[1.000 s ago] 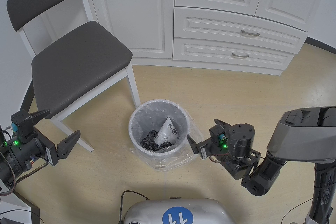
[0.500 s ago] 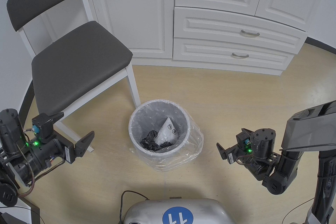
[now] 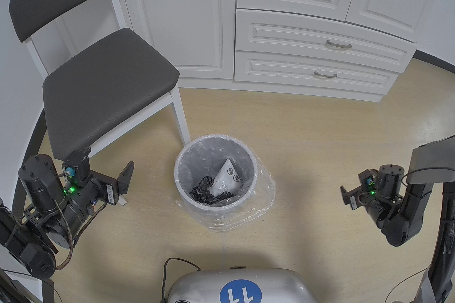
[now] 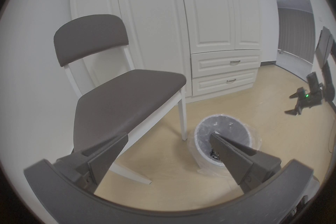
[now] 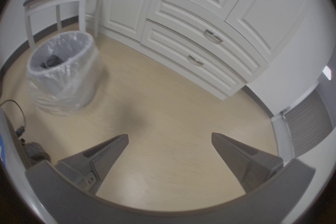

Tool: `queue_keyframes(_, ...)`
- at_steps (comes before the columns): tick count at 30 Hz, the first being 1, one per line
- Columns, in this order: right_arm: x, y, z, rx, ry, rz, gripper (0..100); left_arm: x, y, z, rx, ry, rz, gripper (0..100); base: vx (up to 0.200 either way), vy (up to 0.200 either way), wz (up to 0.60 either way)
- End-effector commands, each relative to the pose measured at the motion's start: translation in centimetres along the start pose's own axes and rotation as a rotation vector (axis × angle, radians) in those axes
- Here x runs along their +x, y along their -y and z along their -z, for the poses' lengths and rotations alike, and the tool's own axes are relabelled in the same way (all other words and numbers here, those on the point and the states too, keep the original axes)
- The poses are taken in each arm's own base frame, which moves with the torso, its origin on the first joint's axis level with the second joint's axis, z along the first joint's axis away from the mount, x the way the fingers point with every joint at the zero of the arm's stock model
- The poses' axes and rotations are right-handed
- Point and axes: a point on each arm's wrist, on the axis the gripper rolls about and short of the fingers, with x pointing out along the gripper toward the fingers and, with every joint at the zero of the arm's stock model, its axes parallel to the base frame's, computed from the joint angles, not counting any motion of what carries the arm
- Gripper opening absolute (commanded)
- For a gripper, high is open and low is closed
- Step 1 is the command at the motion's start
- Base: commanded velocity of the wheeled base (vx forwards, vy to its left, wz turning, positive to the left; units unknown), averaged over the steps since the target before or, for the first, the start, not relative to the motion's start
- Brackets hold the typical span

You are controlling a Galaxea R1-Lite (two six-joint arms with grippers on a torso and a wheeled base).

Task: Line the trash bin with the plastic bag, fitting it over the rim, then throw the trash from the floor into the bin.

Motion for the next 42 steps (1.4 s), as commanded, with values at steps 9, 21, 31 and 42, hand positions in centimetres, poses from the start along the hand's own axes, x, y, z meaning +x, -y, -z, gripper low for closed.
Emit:
queue_keyframes(9,0.7,6.9,-3.1,0.177,0.158,0.208,100,-0.2,-2.3,0.2,-0.164,0.056,-0.203,100,0.0,0.0,0.0)
queue_keyframes(21,-3.8,6.9,-4.0,0.39,0.203,0.14,100,-3.0,-4.4,-2.6,-0.223,0.206,-0.251,100,0.0,0.0,0.0)
queue_keyframes(31,-8.0,7.5,-3.5,0.493,0.217,0.07,100,-4.6,-5.5,-6.0,-0.209,0.151,-0.204,100,0.0,0.0,0.0)
queue_keyframes(42,-12.5,10.5,-3.0,0.431,0.03,0.011,100,-5.4,-5.9,-8.3,-0.221,-0.094,-0.09,100,0.0,0.0,0.0)
